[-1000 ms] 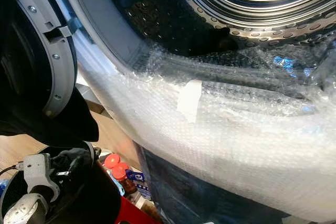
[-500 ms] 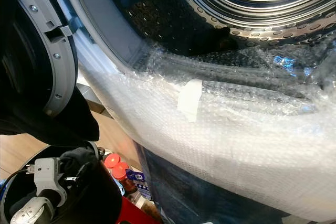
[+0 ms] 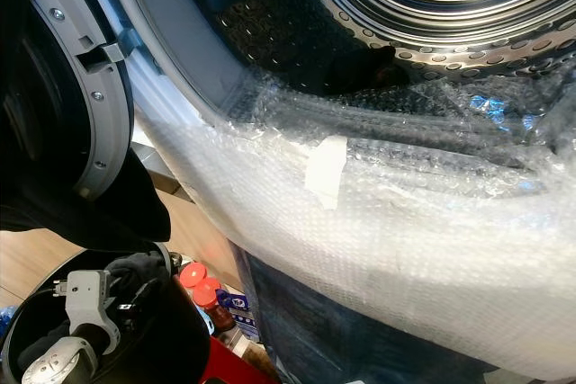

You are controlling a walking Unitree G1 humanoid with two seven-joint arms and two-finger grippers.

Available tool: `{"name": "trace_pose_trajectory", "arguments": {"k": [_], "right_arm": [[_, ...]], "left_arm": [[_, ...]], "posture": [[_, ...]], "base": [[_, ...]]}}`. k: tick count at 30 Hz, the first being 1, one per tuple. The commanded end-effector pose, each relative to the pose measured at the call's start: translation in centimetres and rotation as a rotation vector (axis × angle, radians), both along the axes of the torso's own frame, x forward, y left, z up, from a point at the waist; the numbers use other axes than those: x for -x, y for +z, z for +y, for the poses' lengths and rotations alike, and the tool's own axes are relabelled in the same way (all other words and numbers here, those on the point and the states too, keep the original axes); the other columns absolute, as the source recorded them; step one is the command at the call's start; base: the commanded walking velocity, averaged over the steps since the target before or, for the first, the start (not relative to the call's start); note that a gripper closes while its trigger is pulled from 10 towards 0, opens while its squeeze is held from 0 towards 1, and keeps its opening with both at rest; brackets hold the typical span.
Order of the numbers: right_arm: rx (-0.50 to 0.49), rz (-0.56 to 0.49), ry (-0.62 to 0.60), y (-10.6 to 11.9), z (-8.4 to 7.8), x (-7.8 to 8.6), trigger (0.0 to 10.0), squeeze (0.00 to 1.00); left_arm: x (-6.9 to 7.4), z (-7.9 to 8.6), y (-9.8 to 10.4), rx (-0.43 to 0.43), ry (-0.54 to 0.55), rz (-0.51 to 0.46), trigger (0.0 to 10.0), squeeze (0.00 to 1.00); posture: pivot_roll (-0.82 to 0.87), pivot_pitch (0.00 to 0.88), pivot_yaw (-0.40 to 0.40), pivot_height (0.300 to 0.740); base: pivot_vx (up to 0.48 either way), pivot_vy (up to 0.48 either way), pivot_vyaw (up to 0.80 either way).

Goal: Clothes washing

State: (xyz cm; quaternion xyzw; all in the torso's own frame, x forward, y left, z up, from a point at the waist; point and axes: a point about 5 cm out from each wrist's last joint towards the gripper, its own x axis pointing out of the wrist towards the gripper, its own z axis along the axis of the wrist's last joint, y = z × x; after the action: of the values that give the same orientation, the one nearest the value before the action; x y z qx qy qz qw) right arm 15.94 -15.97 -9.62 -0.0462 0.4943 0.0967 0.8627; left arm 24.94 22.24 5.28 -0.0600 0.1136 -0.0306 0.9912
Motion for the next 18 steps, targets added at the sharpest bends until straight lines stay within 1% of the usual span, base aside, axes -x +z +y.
{"name": "trace_pose_trajectory", "arguments": {"k": [1,4,6,8,11,18], "right_arm": [[-0.017,0.026,0.004,-0.33,0.80,0.70,10.0,0.00],[-0.018,0.027,0.008,-0.34,0.85,0.72,10.0,0.00],[-0.018,0.030,0.012,-0.39,0.90,0.85,10.0,0.00],[-0.016,0.036,0.016,-0.47,0.81,1.08,10.0,0.00],[-0.011,0.043,0.023,-0.54,0.67,1.27,10.0,0.00],[-0.010,0.030,0.020,-0.35,0.67,0.78,10.0,0.00]], "left_arm": [[0.38,0.16,-0.77,0.008,-0.010,0.042,0.0,0.00],[0.33,0.12,-0.69,0.014,-0.008,0.037,0.0,0.00],[0.50,0.02,-0.71,0.011,-0.016,0.037,0.0,0.00],[0.80,-0.10,-0.84,-0.009,-0.023,0.039,0.0,0.00],[0.88,-0.20,-0.94,0.000,-0.019,0.040,0.0,0.00],[0.57,-0.29,-0.64,-0.012,-0.026,0.023,0.0,0.00]], "posture": [[-0.05,0.100,0.208,0.740],[-0.05,0.098,0.207,0.740],[-0.05,0.094,0.206,0.740],[-0.05,0.084,0.199,0.740],[-0.05,0.078,0.199,0.740],[-0.07,0.051,0.205,0.740]], "base": [[0.000,0.000,0.00],[0.000,0.000,0.00],[0.000,0.000,0.00],[0.000,0.000,0.00],[0.000,0.000,0.00],[0.000,0.000,0.00]]}}
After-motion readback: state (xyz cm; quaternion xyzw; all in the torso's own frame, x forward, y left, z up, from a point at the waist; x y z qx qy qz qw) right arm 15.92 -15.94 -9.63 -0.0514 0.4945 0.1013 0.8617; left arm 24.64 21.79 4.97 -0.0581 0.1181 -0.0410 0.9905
